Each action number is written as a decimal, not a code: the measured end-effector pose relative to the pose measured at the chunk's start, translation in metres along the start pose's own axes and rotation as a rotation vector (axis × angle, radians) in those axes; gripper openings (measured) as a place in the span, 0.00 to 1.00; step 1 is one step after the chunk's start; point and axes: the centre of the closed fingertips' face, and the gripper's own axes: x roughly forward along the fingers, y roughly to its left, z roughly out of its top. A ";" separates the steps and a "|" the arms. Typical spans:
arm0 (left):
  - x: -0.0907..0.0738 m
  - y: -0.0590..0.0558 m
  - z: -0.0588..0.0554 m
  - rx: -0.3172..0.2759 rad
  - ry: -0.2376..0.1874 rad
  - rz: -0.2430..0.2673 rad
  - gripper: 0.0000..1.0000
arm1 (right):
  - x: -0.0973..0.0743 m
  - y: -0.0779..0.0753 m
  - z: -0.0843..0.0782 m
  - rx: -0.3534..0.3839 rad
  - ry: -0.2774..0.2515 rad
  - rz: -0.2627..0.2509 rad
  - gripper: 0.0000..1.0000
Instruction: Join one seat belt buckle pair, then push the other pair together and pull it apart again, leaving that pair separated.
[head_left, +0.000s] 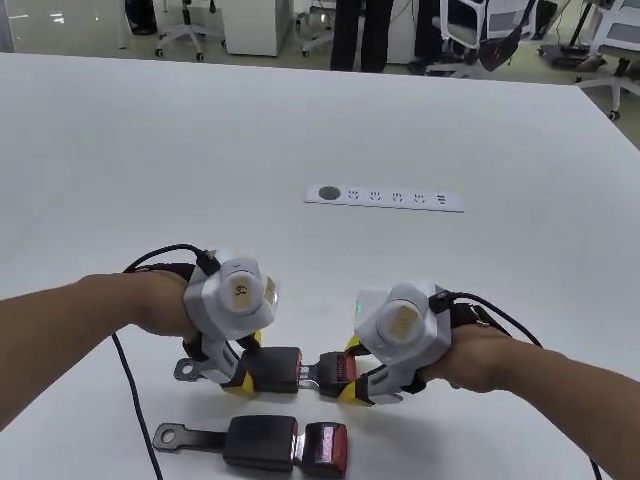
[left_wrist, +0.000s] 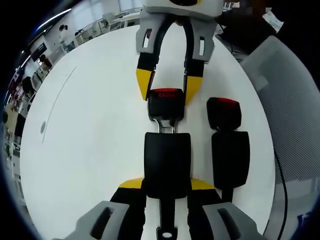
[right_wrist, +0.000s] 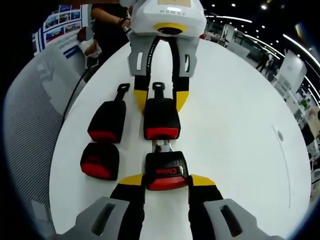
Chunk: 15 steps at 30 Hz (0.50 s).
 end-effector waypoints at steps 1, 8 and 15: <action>0.000 0.000 0.000 0.001 0.002 0.000 0.32 | 0.000 0.001 0.000 -0.005 0.000 -0.001 0.29; 0.001 0.001 -0.002 -0.005 0.004 0.001 0.32 | 0.000 -0.002 -0.002 -0.022 0.005 0.000 0.29; 0.001 0.000 -0.001 -0.004 0.002 0.000 0.32 | -0.006 -0.001 -0.008 -0.026 0.008 0.005 0.29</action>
